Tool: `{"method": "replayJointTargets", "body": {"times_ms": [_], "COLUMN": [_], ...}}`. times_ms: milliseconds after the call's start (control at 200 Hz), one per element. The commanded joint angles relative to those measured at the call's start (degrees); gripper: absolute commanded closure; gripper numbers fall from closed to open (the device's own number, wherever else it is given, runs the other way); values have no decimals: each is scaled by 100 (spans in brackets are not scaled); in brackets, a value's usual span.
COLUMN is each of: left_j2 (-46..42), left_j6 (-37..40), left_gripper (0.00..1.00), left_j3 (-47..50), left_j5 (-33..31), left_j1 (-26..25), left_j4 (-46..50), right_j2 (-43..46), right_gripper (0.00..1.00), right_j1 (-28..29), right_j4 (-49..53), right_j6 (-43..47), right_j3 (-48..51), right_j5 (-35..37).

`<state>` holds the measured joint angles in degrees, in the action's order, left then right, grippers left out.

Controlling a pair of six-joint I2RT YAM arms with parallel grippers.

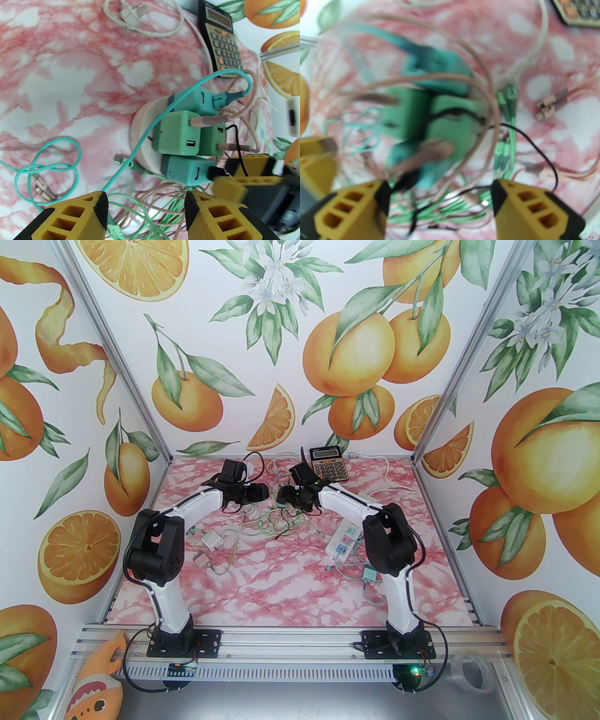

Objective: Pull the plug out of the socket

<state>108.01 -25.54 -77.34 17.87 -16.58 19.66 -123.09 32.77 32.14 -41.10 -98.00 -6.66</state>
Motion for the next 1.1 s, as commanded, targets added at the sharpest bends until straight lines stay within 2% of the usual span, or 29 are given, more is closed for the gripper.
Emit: {"method": "replayJointTargets", "body": {"times_ms": [0, 140, 265, 410, 641, 961, 1091], "left_j2": [-390, -329, -281, -249, -211, -130, -147], "left_j6": [80, 60, 49, 73, 93, 128, 154], "left_gripper": [42, 42, 42, 42, 42, 42, 42], "left_j3": [90, 54, -17, -85, -110, -222, -139], "left_j5": [-177, -175, -150, -152, -178, -61, -22], "left_j1": [3, 6, 6, 6, 8, -8, -50], "left_j4": [62, 55, 55, 95, 98, 90, 100], "right_j2": [-179, 165, 212, 533, 1349, 2232, 2386], "right_gripper": [29, 35, 38, 69, 85, 85, 81], "right_j1": [101, 125, 130, 119, 152, 394, 377], "right_j4": [220, -179, -159, -125, 66, 197, 267], "right_j6": [37, 57, 185, 337, 517, 513, 601], "right_j3": [4, 920, 1231, 1642, 2616, 3829, 3817], "right_j5": [-135, -152, -135, -78, -42, 64, 210]}}
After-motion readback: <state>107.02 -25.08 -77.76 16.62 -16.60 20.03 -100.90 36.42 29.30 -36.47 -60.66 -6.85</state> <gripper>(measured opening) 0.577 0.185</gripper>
